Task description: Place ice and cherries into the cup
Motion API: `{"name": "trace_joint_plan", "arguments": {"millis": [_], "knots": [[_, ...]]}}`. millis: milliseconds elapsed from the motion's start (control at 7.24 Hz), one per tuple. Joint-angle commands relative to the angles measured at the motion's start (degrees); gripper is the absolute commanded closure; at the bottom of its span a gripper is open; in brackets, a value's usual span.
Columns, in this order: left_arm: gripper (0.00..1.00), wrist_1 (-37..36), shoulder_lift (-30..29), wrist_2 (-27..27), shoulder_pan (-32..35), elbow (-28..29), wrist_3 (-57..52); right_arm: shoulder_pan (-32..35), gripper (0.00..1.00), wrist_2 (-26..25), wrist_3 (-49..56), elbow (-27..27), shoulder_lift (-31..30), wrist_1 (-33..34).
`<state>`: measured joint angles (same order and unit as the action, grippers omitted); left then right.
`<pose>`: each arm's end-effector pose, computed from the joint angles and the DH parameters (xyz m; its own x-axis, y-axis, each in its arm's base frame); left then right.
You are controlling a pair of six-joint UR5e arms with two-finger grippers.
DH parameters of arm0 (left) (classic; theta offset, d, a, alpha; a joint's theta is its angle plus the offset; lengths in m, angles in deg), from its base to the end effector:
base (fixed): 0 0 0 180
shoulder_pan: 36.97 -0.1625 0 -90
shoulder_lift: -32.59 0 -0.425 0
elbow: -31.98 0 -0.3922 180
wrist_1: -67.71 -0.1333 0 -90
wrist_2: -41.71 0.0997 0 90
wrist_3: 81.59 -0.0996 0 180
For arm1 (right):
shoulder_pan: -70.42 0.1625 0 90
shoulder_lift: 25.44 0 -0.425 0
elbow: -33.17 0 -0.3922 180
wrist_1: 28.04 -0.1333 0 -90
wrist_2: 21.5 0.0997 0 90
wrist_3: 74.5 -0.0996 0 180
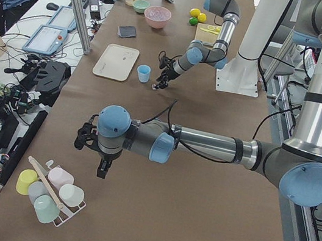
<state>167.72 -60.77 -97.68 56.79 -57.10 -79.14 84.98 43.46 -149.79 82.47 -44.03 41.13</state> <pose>-0.0922 -0.5232 0.6119 0.6569 0.0789 -0.7498 0.0922 0.9786 0.1837 -0.8006 -0.3892 0.0757 0.7216 -0.0503 0.6905 -0.3777 0.8073 0.4535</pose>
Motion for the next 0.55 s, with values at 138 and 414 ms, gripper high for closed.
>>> {"name": "trace_joint_plan", "arguments": {"millis": [138,414], "knots": [[0.02,-0.07,0.29,0.00,0.01,0.04,-0.17,-0.23,0.51,-1.58,4.61,-0.34,0.40,0.00],[0.02,-0.07,0.37,0.00,0.01,0.04,-0.17,-0.15,0.41,-2.03,4.98,-1.31,0.40,-0.26]]}}
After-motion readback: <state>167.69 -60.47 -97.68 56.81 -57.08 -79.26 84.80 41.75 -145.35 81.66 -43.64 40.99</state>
